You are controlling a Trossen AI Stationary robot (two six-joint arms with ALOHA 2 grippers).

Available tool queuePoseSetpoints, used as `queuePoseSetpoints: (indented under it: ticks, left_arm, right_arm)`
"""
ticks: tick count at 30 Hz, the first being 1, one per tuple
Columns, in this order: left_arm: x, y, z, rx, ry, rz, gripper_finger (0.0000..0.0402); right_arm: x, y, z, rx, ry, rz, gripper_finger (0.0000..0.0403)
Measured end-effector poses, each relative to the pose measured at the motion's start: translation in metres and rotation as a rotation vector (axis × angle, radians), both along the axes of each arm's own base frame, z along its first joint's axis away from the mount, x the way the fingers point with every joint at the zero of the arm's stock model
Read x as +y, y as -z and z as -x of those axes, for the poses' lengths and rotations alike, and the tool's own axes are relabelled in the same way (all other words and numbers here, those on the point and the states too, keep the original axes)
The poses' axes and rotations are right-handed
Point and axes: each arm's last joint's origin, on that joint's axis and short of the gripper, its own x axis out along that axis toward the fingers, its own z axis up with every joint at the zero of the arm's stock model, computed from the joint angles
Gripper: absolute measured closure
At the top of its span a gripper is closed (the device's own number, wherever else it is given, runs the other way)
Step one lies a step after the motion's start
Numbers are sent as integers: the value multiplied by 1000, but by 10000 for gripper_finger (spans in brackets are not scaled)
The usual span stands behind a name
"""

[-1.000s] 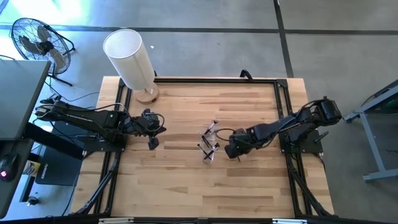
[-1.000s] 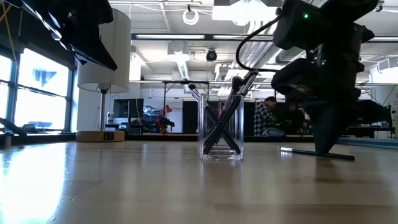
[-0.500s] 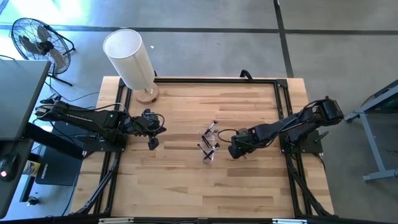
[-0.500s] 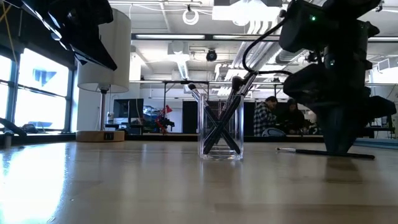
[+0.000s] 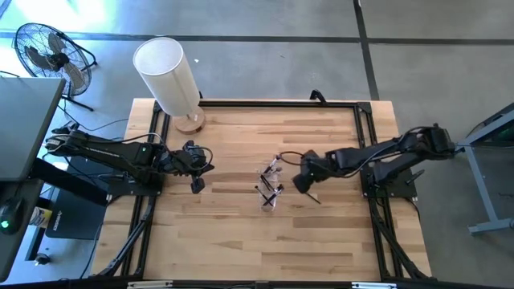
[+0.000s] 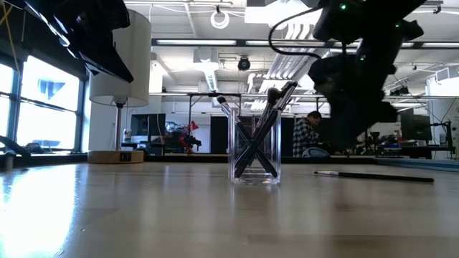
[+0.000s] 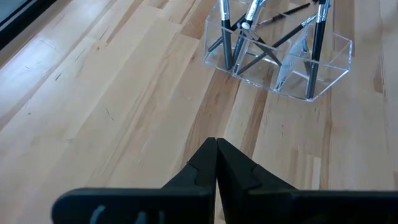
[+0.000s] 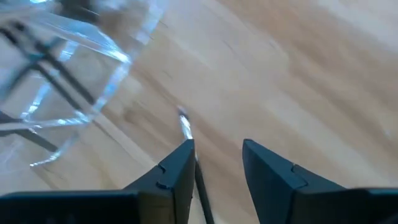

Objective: Pick & Place Makeup Brushes
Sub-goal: Put the eyeshadow brush into the transparent organizer

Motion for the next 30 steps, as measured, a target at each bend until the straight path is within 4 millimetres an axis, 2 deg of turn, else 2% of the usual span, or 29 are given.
queuePoseSetpoints:
  ticks: [5, 14, 19, 30]
  left_arm:
    - [0, 0, 0, -2, -3, 4, 401]
    - [0, 0, 0, -3, -9, 12, 401]
    - [0, 0, 0, -5, -14, 17, 401]
    - [0, 0, 0, -5, -13, 19, 401]
  right_arm:
    - [-4, 11, -17, -42, -136, 120, 281]
    - [-5, 41, -29, 28, -204, 117, 281]
    - [-5, 42, -30, 21, -208, 119, 281]
    - [-2, 31, -34, -72, -214, 116, 281]
